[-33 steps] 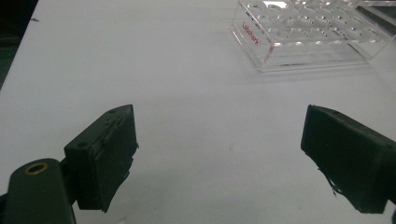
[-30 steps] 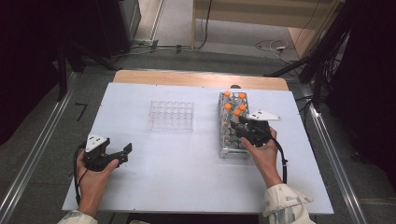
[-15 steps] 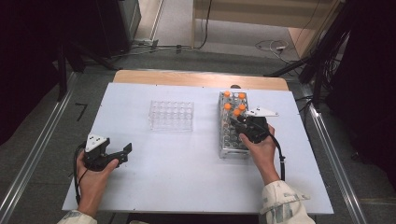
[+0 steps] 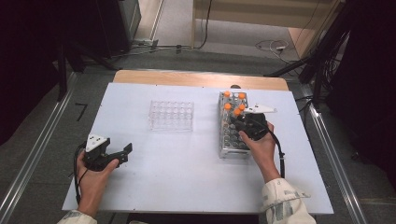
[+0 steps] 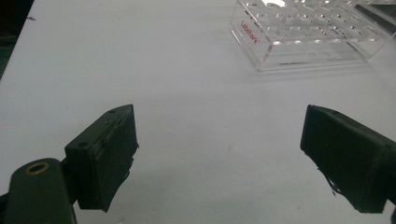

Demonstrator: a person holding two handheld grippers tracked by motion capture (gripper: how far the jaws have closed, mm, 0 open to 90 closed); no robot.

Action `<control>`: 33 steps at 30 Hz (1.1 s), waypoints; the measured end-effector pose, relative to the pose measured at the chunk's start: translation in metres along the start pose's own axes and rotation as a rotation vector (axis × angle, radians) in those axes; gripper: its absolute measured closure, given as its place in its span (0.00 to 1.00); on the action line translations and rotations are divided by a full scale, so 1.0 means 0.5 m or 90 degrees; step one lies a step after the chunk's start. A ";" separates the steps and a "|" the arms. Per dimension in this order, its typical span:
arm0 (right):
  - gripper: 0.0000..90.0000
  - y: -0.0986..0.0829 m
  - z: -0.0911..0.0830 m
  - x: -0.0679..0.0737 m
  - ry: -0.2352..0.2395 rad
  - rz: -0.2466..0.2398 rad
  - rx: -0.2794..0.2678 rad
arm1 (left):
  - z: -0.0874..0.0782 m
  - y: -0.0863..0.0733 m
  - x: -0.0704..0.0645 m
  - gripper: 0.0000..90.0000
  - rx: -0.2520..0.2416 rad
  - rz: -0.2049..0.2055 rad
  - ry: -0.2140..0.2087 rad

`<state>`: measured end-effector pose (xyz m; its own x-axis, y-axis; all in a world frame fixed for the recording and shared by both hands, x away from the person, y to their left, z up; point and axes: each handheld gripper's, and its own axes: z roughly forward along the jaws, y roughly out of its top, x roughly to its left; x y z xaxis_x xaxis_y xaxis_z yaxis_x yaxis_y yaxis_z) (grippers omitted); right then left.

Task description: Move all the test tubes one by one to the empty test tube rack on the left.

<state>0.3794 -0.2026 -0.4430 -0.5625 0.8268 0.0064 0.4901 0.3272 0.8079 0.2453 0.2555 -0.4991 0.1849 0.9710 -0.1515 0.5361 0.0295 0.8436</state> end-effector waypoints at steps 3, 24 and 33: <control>0.79 0.000 0.000 0.001 0.002 -0.006 0.001 | 0.000 0.000 -0.001 0.13 0.000 0.001 -0.001; 0.79 0.033 -0.052 0.005 -0.005 -0.013 -0.064 | -0.002 0.003 -0.005 0.14 0.000 -0.001 -0.001; 0.79 0.043 -0.079 0.010 0.002 -0.010 -0.083 | -0.002 0.014 -0.023 0.14 -0.010 0.005 -0.025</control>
<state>0.3607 -0.2099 -0.4023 -0.5718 0.8204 -0.0057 0.3909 0.2785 0.8773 0.2459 0.2446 -0.4909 0.2205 0.9614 -0.1648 0.5211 0.0267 0.8531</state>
